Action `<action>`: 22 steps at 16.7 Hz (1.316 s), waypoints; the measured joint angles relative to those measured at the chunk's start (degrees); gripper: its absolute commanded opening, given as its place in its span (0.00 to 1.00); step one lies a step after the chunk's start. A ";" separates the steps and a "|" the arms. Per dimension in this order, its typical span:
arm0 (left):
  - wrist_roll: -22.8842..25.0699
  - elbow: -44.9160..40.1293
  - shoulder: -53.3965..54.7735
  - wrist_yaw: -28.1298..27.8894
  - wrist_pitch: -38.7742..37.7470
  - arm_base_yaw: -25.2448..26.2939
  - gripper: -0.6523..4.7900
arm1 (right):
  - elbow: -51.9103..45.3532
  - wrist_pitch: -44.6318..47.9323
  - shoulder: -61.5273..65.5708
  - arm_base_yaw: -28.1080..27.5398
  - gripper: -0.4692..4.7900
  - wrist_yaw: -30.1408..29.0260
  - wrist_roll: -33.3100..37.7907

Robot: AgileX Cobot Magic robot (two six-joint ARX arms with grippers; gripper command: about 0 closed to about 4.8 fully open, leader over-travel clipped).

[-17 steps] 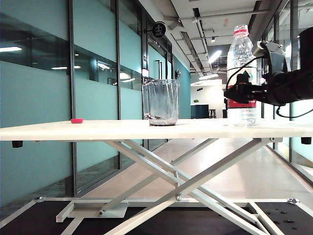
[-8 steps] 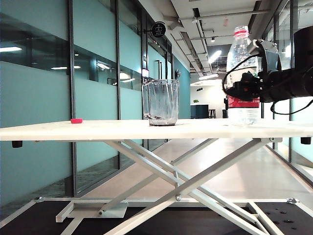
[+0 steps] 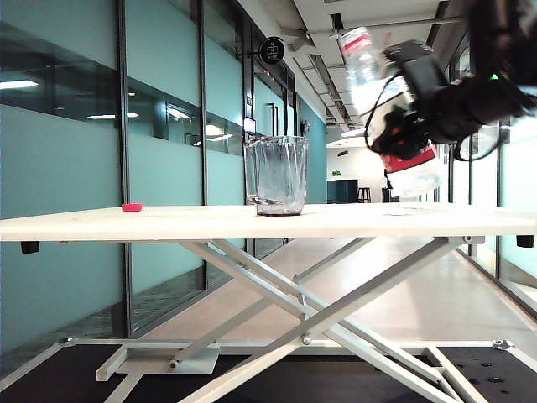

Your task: Pick up the mineral water bottle on the table and pour water into the mug until it's half full.

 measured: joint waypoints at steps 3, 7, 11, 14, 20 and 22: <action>0.02 0.00 0.00 -0.02 -0.02 -0.02 0.11 | 7.43 -15.41 -0.28 3.63 0.37 14.36 -9.51; 0.02 -0.02 0.00 -0.02 -0.04 0.00 0.11 | 14.67 -23.23 -0.24 6.32 0.37 21.42 -16.90; 0.02 -0.02 0.00 -0.02 -0.13 0.00 0.11 | 15.69 -23.50 -0.24 8.59 0.37 27.43 -33.18; 0.20 -0.02 0.00 -0.02 -0.20 0.00 0.11 | 15.69 -23.67 -0.24 9.79 0.37 29.33 -39.41; 1.51 0.00 0.00 -0.02 -0.87 0.00 0.11 | 15.69 -23.67 -0.24 9.92 0.37 35.58 -51.76; 1.51 -0.02 0.00 -0.02 -0.90 0.00 0.11 | 15.69 -23.61 -0.24 9.92 0.37 36.11 -55.93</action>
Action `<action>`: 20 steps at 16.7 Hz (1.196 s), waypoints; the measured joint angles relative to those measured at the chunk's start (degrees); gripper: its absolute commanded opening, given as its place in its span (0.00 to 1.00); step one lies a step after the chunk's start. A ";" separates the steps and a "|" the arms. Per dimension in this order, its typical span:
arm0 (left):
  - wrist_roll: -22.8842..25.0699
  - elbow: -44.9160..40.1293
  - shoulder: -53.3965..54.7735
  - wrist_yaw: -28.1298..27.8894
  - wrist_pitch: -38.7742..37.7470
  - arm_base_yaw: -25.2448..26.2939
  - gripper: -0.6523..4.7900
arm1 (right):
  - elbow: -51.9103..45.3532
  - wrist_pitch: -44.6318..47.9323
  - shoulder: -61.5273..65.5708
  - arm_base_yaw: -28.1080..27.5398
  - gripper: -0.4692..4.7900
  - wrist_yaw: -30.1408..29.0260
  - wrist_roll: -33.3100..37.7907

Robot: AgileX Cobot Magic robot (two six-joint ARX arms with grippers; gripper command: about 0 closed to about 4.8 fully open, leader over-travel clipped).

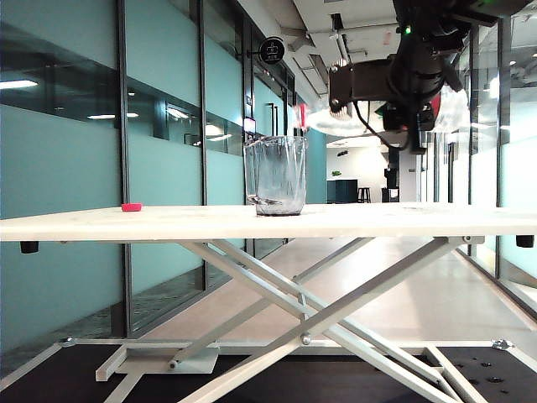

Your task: Pick up the mineral water bottle on the table and pour water into the mug until it's half full.

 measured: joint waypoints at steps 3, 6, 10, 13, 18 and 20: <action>0.00 0.00 0.00 -0.02 0.02 0.00 0.11 | 0.00 0.13 0.00 0.02 0.37 0.02 -3.91; 0.00 0.02 0.00 -0.02 0.02 0.00 0.11 | 0.02 1.20 0.00 0.11 0.37 0.13 -6.47; 0.00 0.00 0.00 0.00 0.02 0.00 0.11 | 0.02 2.73 0.00 0.13 0.37 1.46 -9.22; 0.00 0.00 0.00 0.00 0.02 0.00 0.11 | 0.02 3.72 -0.02 0.13 0.37 1.62 -9.49; 0.00 0.02 0.00 0.00 0.02 0.00 0.11 | 0.02 4.02 -0.02 0.13 0.37 1.73 -9.57; 0.00 0.00 0.00 -0.02 0.02 0.00 0.11 | 0.02 4.00 -0.02 0.13 0.37 1.70 -9.55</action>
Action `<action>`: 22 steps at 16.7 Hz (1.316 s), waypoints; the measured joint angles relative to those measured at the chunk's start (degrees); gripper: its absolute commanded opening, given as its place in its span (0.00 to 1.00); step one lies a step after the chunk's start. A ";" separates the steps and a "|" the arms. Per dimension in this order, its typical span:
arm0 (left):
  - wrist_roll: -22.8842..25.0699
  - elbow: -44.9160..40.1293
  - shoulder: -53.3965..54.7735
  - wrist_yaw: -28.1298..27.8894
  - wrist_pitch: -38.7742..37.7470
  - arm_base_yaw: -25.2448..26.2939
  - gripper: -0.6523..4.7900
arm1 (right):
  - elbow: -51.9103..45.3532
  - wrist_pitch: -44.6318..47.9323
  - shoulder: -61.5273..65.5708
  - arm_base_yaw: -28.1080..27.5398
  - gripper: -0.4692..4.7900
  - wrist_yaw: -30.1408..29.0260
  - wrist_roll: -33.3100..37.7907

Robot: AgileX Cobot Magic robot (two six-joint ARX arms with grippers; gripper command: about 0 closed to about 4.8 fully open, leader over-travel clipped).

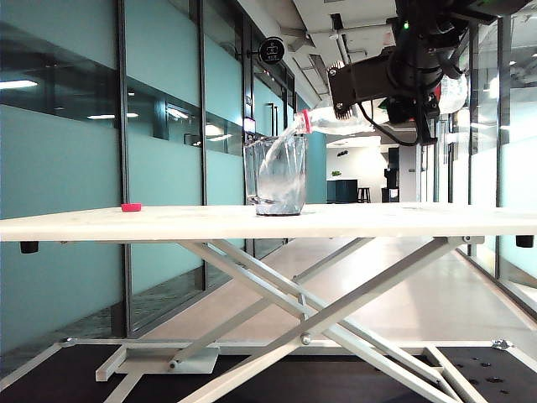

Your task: Pick up the mineral water bottle on the table and pour water into the mug until it's half full.

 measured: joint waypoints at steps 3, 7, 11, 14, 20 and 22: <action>0.00 0.00 0.00 0.00 0.00 0.00 0.11 | 0.00 -0.70 -0.02 0.00 0.37 -0.28 0.74; 0.00 0.02 0.00 0.00 0.00 0.00 0.11 | 0.02 -6.08 -0.09 -0.07 0.37 -4.50 20.28; 0.00 0.00 0.00 0.02 -0.02 0.00 0.11 | -1.07 -7.93 -0.09 -2.93 0.37 -22.58 53.94; 0.00 0.00 0.00 0.00 0.00 0.00 0.11 | -8.50 11.17 1.40 -8.44 0.37 -35.41 78.38; 1.09 0.00 0.00 0.00 -0.07 0.00 0.11 | -11.41 34.14 12.33 -10.16 0.63 -42.58 91.82; 1.09 0.02 0.00 0.02 -0.11 0.00 0.11 | -11.47 35.41 13.20 -10.16 0.89 -42.62 92.61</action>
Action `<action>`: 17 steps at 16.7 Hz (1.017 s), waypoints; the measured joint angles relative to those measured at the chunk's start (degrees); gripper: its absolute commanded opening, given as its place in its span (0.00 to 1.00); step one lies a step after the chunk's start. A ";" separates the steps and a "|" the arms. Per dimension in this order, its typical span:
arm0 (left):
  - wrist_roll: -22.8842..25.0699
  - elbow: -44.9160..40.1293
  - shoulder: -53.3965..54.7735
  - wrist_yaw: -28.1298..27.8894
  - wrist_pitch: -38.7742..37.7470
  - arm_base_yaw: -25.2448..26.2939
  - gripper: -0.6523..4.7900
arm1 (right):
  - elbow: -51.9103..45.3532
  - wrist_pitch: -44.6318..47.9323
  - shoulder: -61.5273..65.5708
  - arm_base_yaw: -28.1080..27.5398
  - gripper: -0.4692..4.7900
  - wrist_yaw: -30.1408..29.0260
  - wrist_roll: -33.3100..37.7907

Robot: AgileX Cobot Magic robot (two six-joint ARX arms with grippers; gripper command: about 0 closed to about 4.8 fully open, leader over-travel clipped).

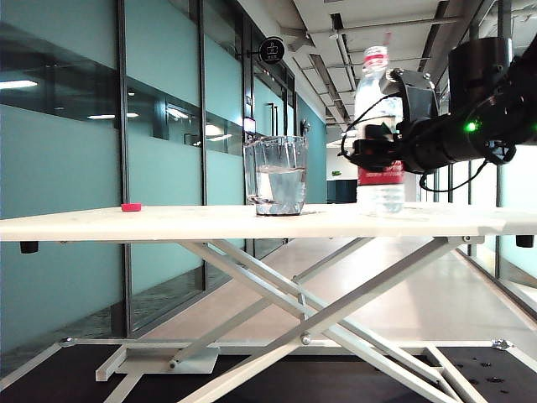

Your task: Pick up the mineral water bottle on the table and pour water into the mug until it's half full.

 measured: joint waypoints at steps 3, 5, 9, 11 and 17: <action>0.02 0.00 0.02 0.00 -0.11 0.00 0.11 | -0.98 1.44 -0.72 0.02 1.00 -0.04 0.20; 0.04 -0.02 0.00 0.00 -0.35 0.00 0.11 | -2.99 1.44 -2.73 0.02 1.00 -0.04 0.17; 0.79 0.02 0.00 0.00 -1.20 0.00 0.11 | -12.17 1.42 -12.33 0.00 1.00 -0.04 -0.50; 1.25 0.02 0.02 -0.04 -1.22 0.00 0.11 | -16.61 1.44 -17.88 0.02 1.00 -0.02 -0.52; 1.33 0.02 0.00 -4.94 -1.18 0.00 0.11 | -37.81 -10.99 -54.84 0.02 0.11 2.78 -0.42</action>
